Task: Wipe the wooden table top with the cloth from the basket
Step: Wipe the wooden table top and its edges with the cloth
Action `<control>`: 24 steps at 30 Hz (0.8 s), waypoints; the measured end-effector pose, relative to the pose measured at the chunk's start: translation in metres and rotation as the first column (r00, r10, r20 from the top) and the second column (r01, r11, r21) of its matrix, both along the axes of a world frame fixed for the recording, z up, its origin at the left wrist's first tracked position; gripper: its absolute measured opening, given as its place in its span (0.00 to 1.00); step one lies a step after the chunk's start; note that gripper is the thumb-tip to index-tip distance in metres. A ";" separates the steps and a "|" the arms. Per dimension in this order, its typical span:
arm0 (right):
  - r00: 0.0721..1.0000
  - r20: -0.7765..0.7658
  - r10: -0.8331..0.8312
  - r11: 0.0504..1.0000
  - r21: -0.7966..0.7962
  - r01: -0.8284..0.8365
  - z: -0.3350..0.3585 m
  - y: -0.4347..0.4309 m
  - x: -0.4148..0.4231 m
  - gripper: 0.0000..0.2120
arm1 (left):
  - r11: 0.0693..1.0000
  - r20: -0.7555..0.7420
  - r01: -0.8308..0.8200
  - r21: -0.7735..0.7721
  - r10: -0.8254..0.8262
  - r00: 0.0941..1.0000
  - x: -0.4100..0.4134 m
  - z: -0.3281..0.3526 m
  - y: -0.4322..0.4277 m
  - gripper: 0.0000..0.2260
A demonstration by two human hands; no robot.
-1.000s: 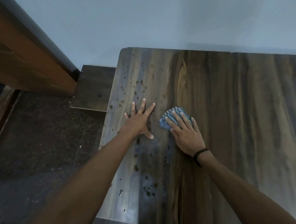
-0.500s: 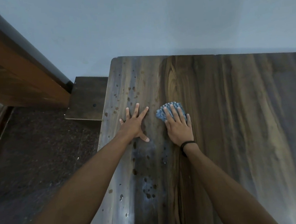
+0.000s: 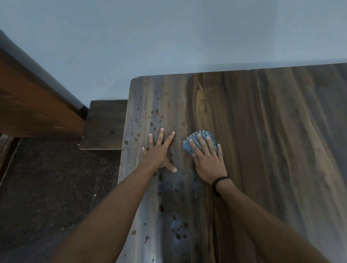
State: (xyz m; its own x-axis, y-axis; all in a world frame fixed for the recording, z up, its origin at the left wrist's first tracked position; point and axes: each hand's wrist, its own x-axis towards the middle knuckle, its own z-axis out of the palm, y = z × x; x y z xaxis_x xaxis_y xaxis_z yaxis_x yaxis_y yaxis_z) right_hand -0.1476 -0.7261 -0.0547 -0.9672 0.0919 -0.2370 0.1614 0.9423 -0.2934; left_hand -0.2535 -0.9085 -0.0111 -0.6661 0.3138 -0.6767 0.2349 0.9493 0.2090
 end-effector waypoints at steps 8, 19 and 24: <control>1.000 0.006 -0.005 1.000 0.003 0.005 -0.002 0.018 -0.001 0.26 | 1.000 0.013 -0.003 0.010 0.003 1.000 -0.003 -0.002 -0.001 0.65; 1.000 0.026 0.007 1.000 -0.013 -0.007 0.000 0.013 0.014 0.25 | 1.000 -0.010 0.001 0.021 -0.001 1.000 -0.002 -0.004 -0.002 0.64; 0.993 -0.036 0.111 0.994 0.008 -0.111 -0.005 -0.023 0.070 0.26 | 1.000 -0.018 0.007 0.015 -0.007 1.000 0.001 -0.004 -0.002 0.64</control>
